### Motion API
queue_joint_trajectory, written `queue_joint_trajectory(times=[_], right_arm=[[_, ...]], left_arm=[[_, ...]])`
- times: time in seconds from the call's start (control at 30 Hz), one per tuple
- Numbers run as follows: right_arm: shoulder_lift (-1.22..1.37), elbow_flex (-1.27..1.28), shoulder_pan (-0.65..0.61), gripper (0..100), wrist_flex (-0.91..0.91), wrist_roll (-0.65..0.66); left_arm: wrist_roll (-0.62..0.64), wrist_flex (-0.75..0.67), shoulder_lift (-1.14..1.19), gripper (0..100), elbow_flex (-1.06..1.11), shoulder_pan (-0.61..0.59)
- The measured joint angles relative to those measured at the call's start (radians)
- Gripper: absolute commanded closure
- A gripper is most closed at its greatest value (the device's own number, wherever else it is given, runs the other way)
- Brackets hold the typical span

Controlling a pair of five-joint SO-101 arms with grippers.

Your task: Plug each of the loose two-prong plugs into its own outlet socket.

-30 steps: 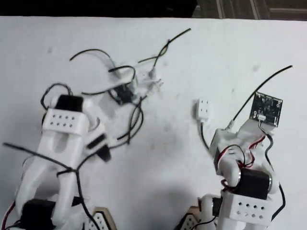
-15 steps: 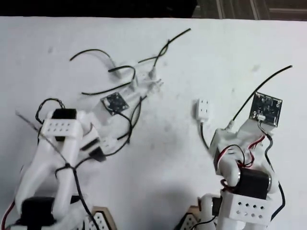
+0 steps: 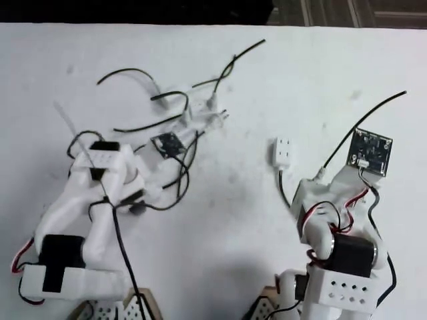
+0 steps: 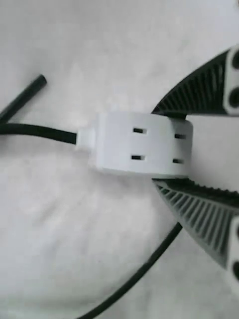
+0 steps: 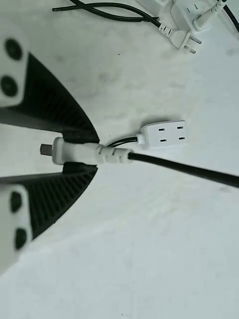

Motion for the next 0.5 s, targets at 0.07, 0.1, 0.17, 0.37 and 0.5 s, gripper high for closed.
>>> queue_joint_trajectory(times=[0.07, 0.1, 0.17, 0.37, 0.5], right_arm=[[0.000, 0.000, 0.000, 98.1, 0.000, 0.000], [0.000, 0.000, 0.000, 98.1, 0.000, 0.000], [0.000, 0.000, 0.000, 98.1, 0.000, 0.000], [0.000, 0.018, 0.000, 98.1, 0.000, 0.000], [0.000, 0.018, 0.000, 98.1, 0.000, 0.014]], left_arm=[[0.002, 0.000, 0.000, 96, 0.000, 0.038], [0.014, 0.000, 0.000, 96, 0.000, 0.061], [0.064, 0.000, 0.000, 97, 0.000, 0.117], [0.210, -0.035, 0.000, 96, 0.000, 0.301], [0.301, -0.077, 0.000, 85, -0.002, 0.382]])
